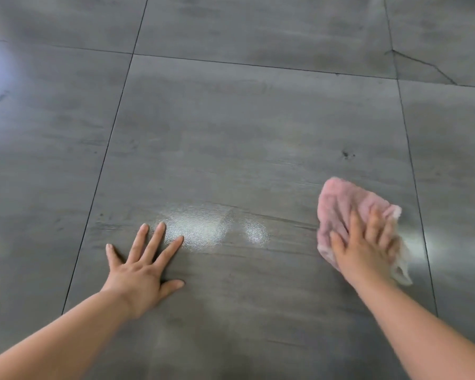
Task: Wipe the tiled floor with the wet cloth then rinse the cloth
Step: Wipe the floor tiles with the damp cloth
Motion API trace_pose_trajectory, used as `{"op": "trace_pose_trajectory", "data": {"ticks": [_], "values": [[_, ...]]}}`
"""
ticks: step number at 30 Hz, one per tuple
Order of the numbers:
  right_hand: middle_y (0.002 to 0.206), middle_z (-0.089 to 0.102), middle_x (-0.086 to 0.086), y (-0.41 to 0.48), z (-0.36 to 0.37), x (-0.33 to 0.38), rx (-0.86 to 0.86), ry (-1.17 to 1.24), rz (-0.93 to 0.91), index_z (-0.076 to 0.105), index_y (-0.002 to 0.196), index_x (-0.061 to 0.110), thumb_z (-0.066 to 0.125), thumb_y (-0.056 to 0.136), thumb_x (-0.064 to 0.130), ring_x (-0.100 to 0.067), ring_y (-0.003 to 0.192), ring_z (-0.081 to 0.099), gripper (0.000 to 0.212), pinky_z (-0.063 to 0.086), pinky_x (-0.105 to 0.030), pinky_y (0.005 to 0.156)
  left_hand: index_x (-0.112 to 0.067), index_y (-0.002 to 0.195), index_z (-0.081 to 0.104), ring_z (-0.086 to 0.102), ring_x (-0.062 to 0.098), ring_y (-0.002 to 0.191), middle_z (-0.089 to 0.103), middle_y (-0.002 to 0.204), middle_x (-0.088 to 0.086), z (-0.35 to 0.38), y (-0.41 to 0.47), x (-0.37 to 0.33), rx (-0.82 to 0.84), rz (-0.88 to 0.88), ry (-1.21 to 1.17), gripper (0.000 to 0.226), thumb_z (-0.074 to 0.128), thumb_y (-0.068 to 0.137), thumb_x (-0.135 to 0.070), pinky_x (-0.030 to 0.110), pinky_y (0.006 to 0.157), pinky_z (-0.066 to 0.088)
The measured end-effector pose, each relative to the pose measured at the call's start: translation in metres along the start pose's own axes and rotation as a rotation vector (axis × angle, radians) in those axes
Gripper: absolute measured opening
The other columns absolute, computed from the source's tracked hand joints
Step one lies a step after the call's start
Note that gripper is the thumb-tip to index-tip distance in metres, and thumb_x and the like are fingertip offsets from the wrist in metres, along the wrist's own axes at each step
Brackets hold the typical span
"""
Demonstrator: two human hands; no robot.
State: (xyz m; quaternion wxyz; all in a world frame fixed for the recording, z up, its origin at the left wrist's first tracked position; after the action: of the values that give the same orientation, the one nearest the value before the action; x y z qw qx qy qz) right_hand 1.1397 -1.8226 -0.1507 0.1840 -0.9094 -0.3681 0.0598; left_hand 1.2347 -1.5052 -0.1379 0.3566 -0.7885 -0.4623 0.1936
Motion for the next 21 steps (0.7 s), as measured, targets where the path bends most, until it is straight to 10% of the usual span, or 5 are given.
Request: {"op": "trace_pose_trajectory", "data": {"ticks": [3, 5, 10, 17, 21], "values": [[0.156, -0.017, -0.006, 0.006, 0.009, 0.059, 0.013, 0.052, -0.126, 0.008, 0.146, 0.032, 0.032, 0.092, 0.049, -0.034, 0.141, -0.02, 0.062, -0.005, -0.05, 0.114, -0.029, 0.141, 0.011, 0.018, 0.027, 0.138, 0.022, 0.15, 0.01, 0.009, 0.01, 0.002, -0.138, -0.002, 0.036, 0.095, -0.02, 0.066, -0.077, 0.072, 0.08, 0.037], [0.154, -0.017, -0.002, -0.021, 0.036, 0.076, -0.126, -0.033, -0.509, 0.026, 0.141, 0.035, 0.034, 0.083, 0.054, -0.027, 0.139, -0.027, 0.062, -0.009, -0.049, 0.111, -0.026, 0.127, 0.044, 0.036, 0.032, 0.12, 0.059, 0.124, 0.016, 0.02, 0.013, 0.005, -0.186, -0.018, -0.007, 0.073, 0.001, 0.084, -0.066, 0.069, 0.064, 0.044], [0.156, -0.014, 0.005, -0.04, 0.044, 0.0, -0.045, -0.261, -0.905, 0.037, 0.132, 0.035, 0.039, 0.072, 0.05, -0.022, 0.144, -0.012, 0.061, 0.003, -0.046, 0.111, -0.025, 0.12, 0.048, 0.034, 0.033, 0.116, 0.063, 0.117, 0.017, 0.024, 0.018, 0.004, -0.205, -0.014, -0.069, 0.066, 0.006, 0.087, -0.063, 0.07, 0.065, 0.042], [0.153, -0.026, -0.004, 0.047, -0.03, -0.012, 0.127, -0.112, 0.001, -0.007, 0.146, 0.029, 0.024, 0.096, 0.043, -0.029, 0.14, -0.025, 0.061, -0.007, -0.046, 0.116, -0.02, 0.138, 0.03, 0.009, 0.026, 0.129, 0.029, 0.146, 0.01, 0.018, 0.019, 0.005, -0.115, -0.039, -0.037, 0.098, -0.009, 0.07, -0.079, 0.076, 0.088, 0.024], [0.153, -0.027, -0.002, -0.008, 0.019, 0.047, -0.003, -0.095, -0.54, -0.001, 0.145, 0.036, 0.033, 0.083, 0.059, -0.024, 0.132, -0.041, 0.075, -0.021, -0.045, 0.108, -0.022, 0.123, 0.046, 0.029, 0.033, 0.122, 0.061, 0.121, 0.018, 0.023, 0.021, 0.006, -0.202, 0.014, -0.014, 0.07, 0.004, 0.086, -0.065, 0.068, 0.092, 0.031]]}}
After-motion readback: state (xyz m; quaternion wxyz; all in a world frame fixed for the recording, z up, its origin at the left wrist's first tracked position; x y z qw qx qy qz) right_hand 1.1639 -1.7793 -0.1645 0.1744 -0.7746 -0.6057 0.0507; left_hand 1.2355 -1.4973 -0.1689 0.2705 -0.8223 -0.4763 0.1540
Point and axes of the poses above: each hand's wrist, its own y-axis towards the middle knuckle, its own z-axis out of the palm, x = y × z, the point moved 2 cm from there along y, towards the middle knuckle
